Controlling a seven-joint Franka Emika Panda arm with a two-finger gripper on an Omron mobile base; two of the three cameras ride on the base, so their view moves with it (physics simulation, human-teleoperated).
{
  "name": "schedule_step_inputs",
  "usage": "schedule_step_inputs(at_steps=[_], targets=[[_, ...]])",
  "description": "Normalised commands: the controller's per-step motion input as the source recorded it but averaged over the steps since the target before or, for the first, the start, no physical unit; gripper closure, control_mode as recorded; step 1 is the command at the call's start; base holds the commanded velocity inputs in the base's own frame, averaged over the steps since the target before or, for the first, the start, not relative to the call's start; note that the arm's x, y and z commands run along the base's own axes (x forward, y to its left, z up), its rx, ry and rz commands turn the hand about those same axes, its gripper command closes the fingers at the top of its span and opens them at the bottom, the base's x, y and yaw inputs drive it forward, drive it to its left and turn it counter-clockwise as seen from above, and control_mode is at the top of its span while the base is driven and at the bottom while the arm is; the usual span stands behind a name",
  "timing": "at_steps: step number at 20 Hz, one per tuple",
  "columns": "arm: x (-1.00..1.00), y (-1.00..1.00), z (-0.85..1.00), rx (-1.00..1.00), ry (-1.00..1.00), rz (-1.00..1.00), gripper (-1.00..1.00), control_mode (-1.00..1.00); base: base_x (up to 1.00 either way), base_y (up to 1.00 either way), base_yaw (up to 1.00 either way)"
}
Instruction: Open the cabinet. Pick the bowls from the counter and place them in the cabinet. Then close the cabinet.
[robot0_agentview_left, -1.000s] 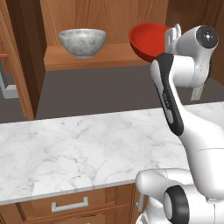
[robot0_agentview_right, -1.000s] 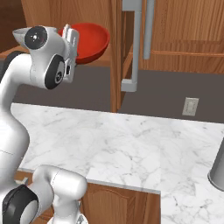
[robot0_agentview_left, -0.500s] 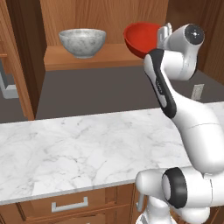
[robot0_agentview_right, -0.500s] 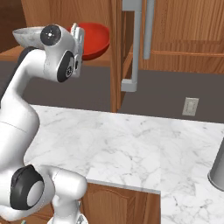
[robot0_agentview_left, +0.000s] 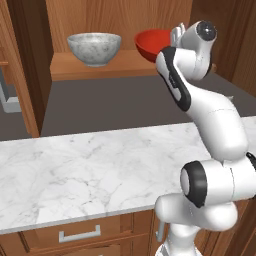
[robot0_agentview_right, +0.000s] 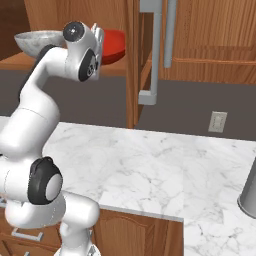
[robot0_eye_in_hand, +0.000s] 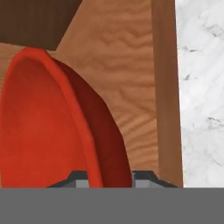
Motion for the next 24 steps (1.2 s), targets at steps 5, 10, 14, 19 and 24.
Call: schedule_step_inputs(at_steps=[5,10,14,19,24], targets=[[0.73,0.0,-0.06,0.0,0.04,0.01,1.0,-1.0,0.0,0.0,0.0],[0.56,0.0,-0.01,0.0,0.01,0.0,-1.0,-1.0,0.0,0.0,0.0],[0.02,0.0,0.0,0.0,0.0,0.0,-1.0,-1.0,0.0,0.0,0.0],[0.0,0.0,0.0,0.0,-0.01,0.0,-1.0,-1.0,0.0,0.0,0.0],[-0.56,0.0,0.0,0.0,-0.11,0.0,-1.0,-1.0,0.0,0.0,0.0]])
